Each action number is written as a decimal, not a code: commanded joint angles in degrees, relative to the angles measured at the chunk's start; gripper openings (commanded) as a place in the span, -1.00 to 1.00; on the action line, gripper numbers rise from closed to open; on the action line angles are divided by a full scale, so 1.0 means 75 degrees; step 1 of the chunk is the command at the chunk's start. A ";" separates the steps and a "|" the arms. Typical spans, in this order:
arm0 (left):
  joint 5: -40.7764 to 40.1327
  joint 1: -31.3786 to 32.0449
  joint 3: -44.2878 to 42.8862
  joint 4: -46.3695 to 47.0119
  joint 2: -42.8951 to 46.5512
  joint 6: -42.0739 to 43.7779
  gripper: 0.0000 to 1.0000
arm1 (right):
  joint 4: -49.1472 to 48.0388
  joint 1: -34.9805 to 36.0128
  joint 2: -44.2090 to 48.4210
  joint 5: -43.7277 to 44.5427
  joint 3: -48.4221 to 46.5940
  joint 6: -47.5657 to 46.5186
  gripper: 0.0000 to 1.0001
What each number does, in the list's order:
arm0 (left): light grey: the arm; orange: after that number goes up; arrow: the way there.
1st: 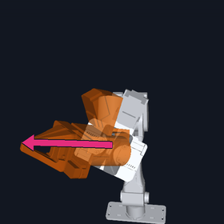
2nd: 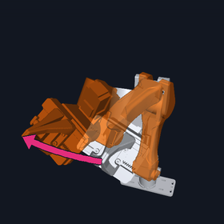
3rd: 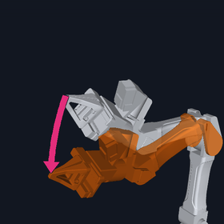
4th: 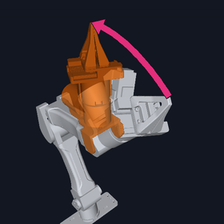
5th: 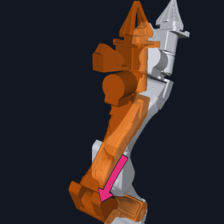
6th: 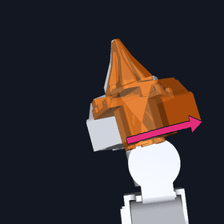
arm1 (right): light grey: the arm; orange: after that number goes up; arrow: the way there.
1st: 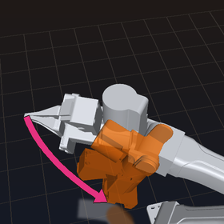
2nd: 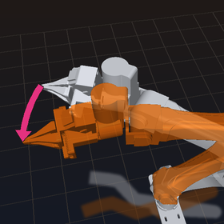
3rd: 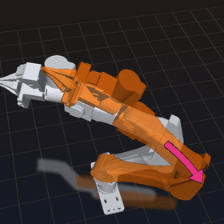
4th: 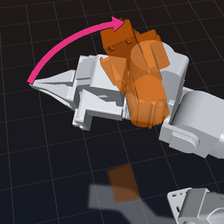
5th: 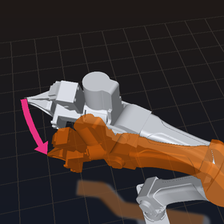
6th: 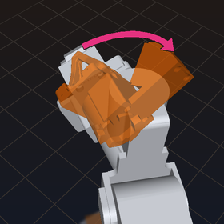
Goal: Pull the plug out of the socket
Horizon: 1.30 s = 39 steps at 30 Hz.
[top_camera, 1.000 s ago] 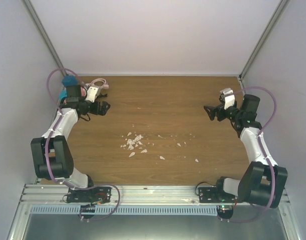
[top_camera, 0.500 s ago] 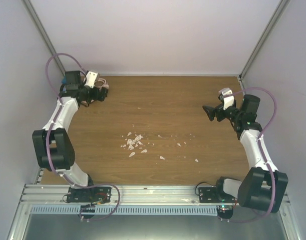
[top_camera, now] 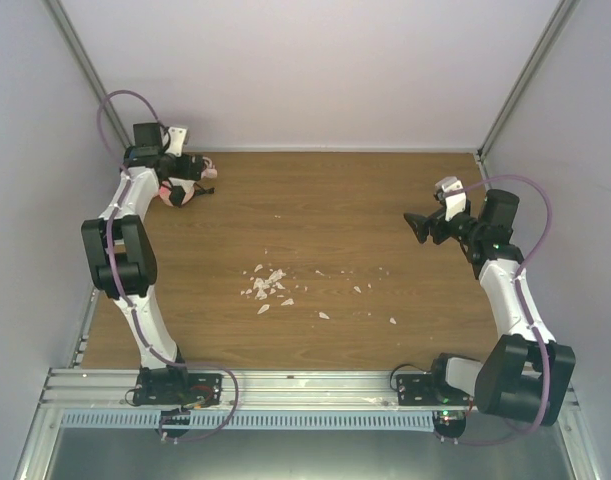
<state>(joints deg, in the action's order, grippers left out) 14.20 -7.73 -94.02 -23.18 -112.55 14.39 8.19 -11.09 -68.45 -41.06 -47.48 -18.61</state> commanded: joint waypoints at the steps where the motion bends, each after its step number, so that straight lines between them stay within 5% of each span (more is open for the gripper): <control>1: -0.0259 -0.0352 -0.0959 -0.0161 -0.0663 -0.0115 0.94 | 0.0071 0.0043 0.0073 -0.0171 -0.0113 -0.0146 0.99; 17: 0.0131 -0.0575 -0.1550 -0.0528 -0.1810 0.0136 0.79 | 0.0144 0.0031 -0.0092 -0.0162 -0.0183 -0.0174 0.99; 33: -0.0019 -0.0519 -0.1293 -0.0597 -0.1890 0.0434 0.32 | 0.0163 0.0019 -0.0111 -0.0186 -0.0200 -0.0179 0.99; 39: -0.0422 -0.0427 -0.1270 -0.0596 -0.1942 0.0534 0.39 | 0.0193 0.0023 -0.0078 -0.0189 -0.0197 -0.0202 0.99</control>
<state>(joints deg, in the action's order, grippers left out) 13.08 -11.66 -104.03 -28.16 -125.82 17.17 9.19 -11.09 -69.06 -41.47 -47.57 -19.33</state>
